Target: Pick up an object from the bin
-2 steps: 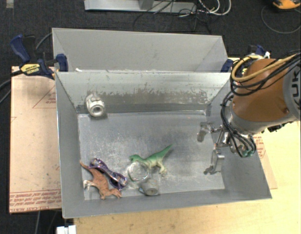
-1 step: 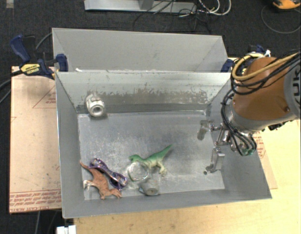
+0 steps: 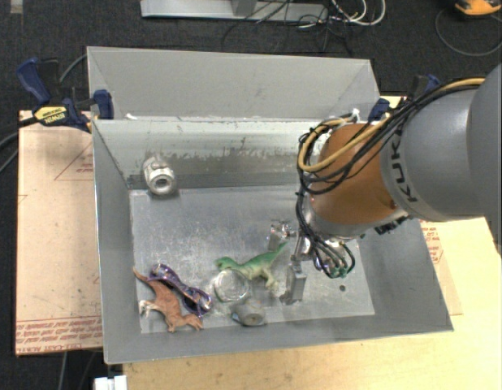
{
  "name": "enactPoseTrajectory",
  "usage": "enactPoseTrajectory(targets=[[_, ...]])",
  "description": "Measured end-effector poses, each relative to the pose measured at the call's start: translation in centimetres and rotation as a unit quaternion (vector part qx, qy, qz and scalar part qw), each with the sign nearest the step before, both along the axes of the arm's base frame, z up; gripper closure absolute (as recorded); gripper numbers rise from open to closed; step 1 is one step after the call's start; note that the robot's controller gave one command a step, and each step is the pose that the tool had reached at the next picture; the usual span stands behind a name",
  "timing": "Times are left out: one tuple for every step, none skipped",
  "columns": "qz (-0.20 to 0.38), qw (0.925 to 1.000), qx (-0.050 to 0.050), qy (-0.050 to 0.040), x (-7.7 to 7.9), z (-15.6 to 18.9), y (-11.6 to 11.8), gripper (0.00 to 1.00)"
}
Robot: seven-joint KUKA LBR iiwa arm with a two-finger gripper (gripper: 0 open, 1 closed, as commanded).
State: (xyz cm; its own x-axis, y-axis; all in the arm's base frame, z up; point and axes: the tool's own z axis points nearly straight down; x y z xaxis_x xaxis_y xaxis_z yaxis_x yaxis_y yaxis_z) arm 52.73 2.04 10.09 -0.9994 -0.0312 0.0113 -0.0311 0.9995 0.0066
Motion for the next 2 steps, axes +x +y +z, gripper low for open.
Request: enactPoseTrajectory(targets=[[-0.072, 0.9974, -0.003, -0.0076, 3.6, -2.3, -4.9, 0.00], [-0.076, 0.9971, 0.001, 0.0008, 0.5, -2.5, 2.7, 0.00]])
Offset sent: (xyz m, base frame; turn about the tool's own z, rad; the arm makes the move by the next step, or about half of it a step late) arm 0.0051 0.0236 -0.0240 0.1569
